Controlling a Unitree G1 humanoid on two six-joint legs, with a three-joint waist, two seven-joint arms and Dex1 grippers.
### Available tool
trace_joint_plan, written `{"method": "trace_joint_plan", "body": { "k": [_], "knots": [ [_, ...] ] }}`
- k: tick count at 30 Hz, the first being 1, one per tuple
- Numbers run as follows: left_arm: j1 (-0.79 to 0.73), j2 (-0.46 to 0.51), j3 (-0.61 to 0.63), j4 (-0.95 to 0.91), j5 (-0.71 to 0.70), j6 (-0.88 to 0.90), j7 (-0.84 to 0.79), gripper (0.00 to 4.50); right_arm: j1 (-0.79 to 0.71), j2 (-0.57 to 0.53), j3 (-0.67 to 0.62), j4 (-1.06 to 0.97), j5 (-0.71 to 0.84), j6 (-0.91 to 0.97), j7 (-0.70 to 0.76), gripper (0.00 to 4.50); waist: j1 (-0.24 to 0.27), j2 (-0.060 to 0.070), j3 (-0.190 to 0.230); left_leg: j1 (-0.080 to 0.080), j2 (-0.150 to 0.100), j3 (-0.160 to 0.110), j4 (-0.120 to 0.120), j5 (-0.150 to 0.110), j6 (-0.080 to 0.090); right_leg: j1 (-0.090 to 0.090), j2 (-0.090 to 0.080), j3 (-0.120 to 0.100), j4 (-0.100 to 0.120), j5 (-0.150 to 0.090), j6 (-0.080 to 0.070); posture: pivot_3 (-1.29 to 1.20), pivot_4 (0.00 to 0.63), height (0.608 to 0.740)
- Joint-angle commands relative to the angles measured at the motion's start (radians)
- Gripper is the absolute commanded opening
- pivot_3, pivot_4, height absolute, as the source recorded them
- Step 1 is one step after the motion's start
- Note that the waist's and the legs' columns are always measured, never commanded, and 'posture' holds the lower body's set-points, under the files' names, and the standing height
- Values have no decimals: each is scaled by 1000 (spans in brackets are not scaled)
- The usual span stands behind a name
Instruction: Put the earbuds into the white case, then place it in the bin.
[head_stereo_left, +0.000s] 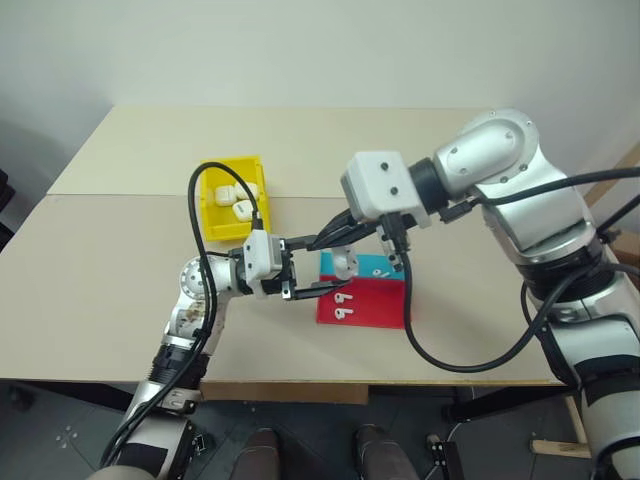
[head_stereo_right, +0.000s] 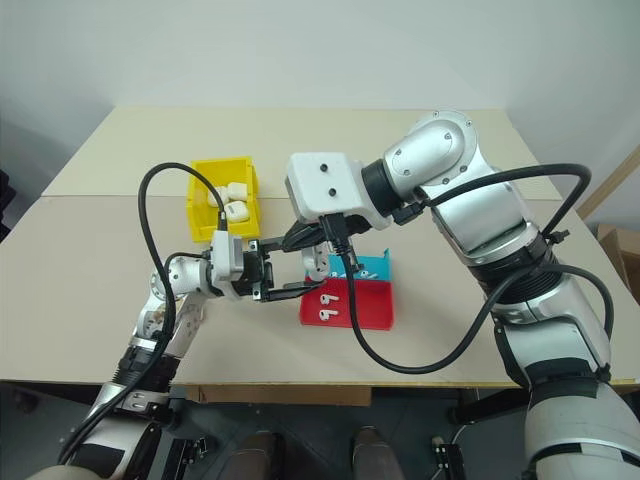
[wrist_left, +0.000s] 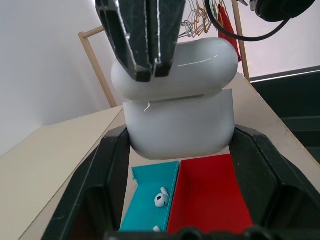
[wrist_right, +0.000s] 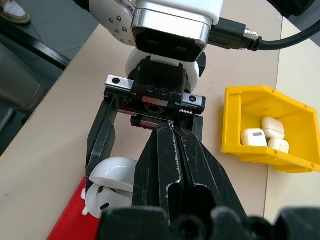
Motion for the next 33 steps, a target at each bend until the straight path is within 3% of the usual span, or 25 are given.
{"method": "trace_joint_plan", "body": {
  "k": [1, 14, 23, 28, 33],
  "knots": [
    [-5, -8, 25, -46, -49, -25, -1, 2722, 4, -19, -28, 4, -16, -25, 16, 62, 0, 0, 0, 0, 0, 0, 0, 0, 0, 0, 0, 0, 0, 0, 0, 0, 150, 740],
    [5, -11, 31, -46, -52, -28, 5, 2722, 21, -46, -105, -1, 24, -6, 8, 62, -1, 0, 0, 0, 0, 0, 0, 0, 0, 0, 0, 0, 0, 0, 0, 0, 150, 740],
    [47, -20, 70, -131, -91, 6, 91, 2722, 39, 8, -341, -8, 175, 113, -160, 62, 1, 0, 0, 0, 0, 0, 0, 0, 0, 0, 0, 0, 0, 0, 0, 0, 150, 740],
    [41, -58, 153, -259, 1, 119, 443, 2722, 198, -7, -492, -123, 261, 204, -303, 62, 10, -1, 0, 0, -1, -2, 0, 0, 0, 1, -1, -1, 0, 0, 0, 0, 150, 740],
    [-70, -96, 158, -229, 320, 231, 859, 2722, 343, -23, -575, -260, 352, 285, -393, 62, 25, -1, 0, 0, -2, -2, 2, 0, 0, 2, -1, 0, 0, 1, 1, 0, 150, 740]
  ]
}}
